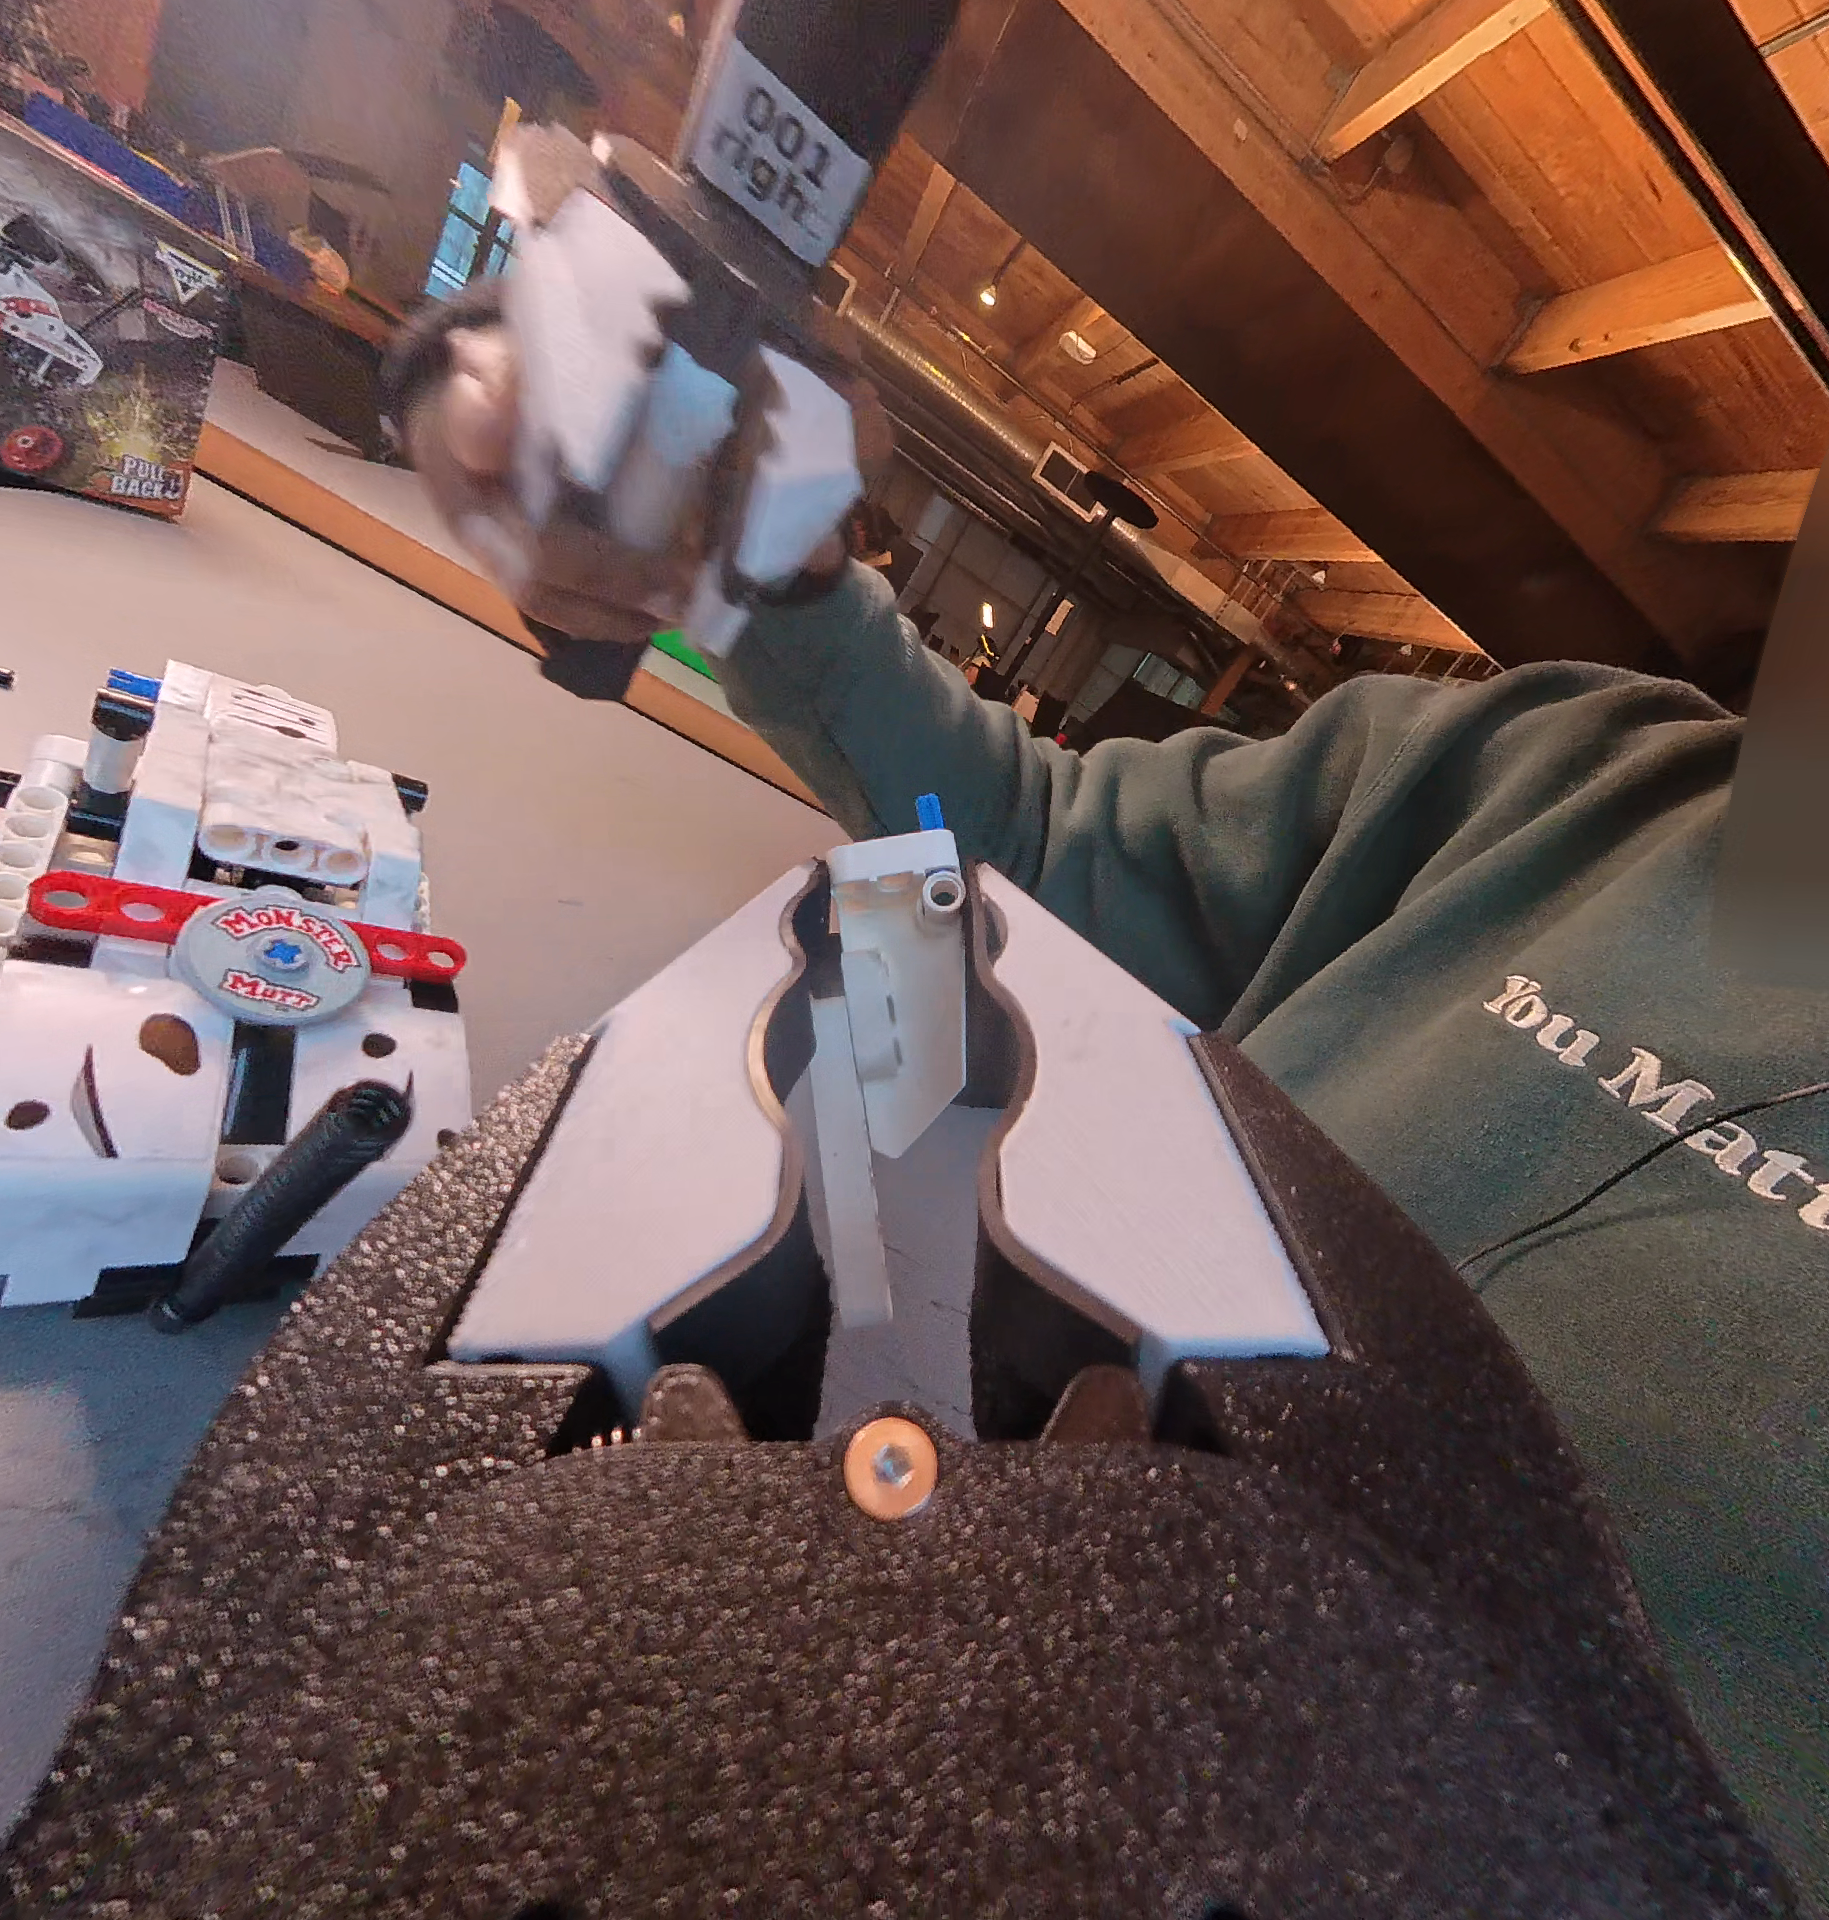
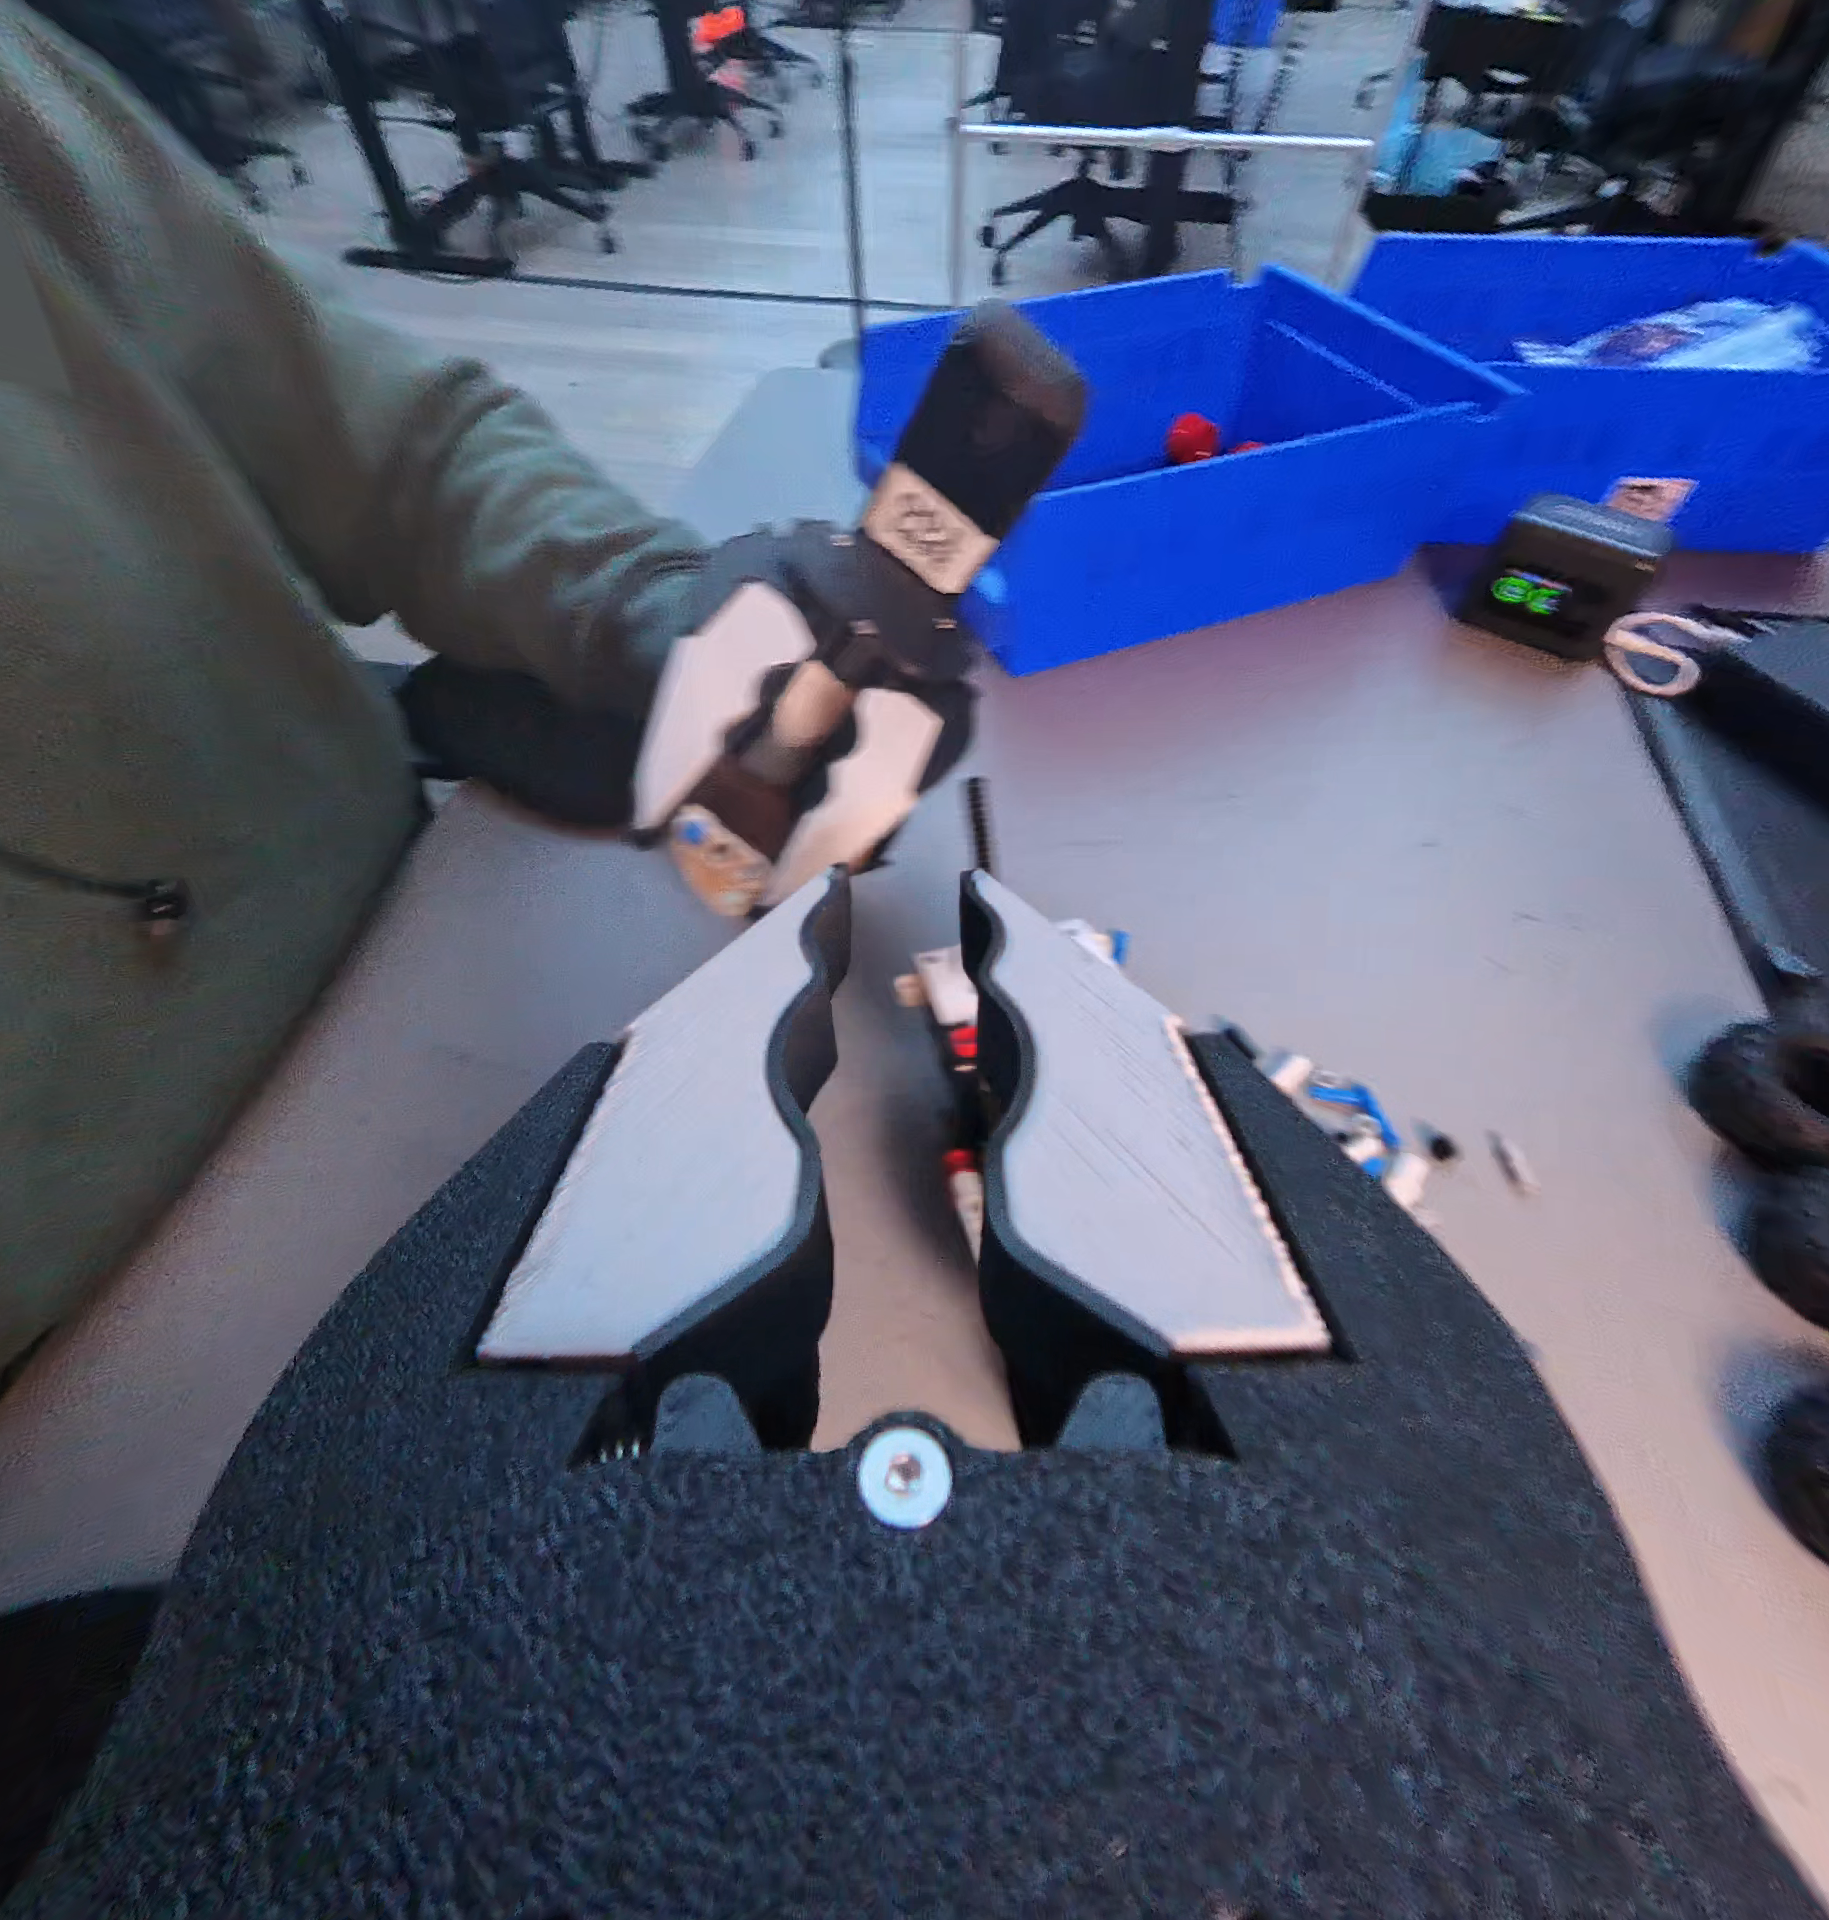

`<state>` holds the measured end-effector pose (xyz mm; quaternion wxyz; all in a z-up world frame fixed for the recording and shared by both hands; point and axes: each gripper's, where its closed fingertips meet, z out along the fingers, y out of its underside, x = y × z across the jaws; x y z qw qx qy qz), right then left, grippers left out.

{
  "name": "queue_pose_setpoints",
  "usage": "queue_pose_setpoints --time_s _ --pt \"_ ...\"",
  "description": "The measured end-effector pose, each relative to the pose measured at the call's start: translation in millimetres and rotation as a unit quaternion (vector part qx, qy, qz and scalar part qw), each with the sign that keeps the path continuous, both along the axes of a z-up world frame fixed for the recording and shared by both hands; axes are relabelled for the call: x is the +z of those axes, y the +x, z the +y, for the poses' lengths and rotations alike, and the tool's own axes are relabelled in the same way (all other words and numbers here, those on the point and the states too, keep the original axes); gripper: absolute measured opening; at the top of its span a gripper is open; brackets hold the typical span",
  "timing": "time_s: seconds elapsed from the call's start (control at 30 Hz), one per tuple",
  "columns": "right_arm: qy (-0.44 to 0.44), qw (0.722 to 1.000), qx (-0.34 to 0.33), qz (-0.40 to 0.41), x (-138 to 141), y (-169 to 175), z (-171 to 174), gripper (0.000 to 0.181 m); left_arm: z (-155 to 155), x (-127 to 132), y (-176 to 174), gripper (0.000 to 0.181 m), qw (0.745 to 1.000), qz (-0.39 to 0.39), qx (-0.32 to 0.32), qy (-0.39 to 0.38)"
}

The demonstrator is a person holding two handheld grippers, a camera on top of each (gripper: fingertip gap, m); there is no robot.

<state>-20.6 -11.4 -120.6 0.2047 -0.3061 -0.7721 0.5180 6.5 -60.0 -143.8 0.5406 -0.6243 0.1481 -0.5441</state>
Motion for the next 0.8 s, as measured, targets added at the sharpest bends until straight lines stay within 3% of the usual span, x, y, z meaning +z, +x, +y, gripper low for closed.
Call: queue_pose_setpoints --time_s 0.07,0.2,0.8 --pt "0.009 0.999 0.036 0.004 -6.6 26.4 -27.2 0.020 -1.3 -0.9 2.5 0.025 1.000 0.000 -0.007 -0.004" --pt "0.004 0.999 0.040 0.009 -17.9 43.5 -51.5 0.018 -5.0 -3.7 11.8 0.025 1.000 0.008 -0.029 -0.006" --pt "0.015 0.999 0.045 0.005 -32.1 46.3 -63.4 0.005 -10.8 -17.9 30.4 0.024 0.996 0.066 -0.052 -0.015"
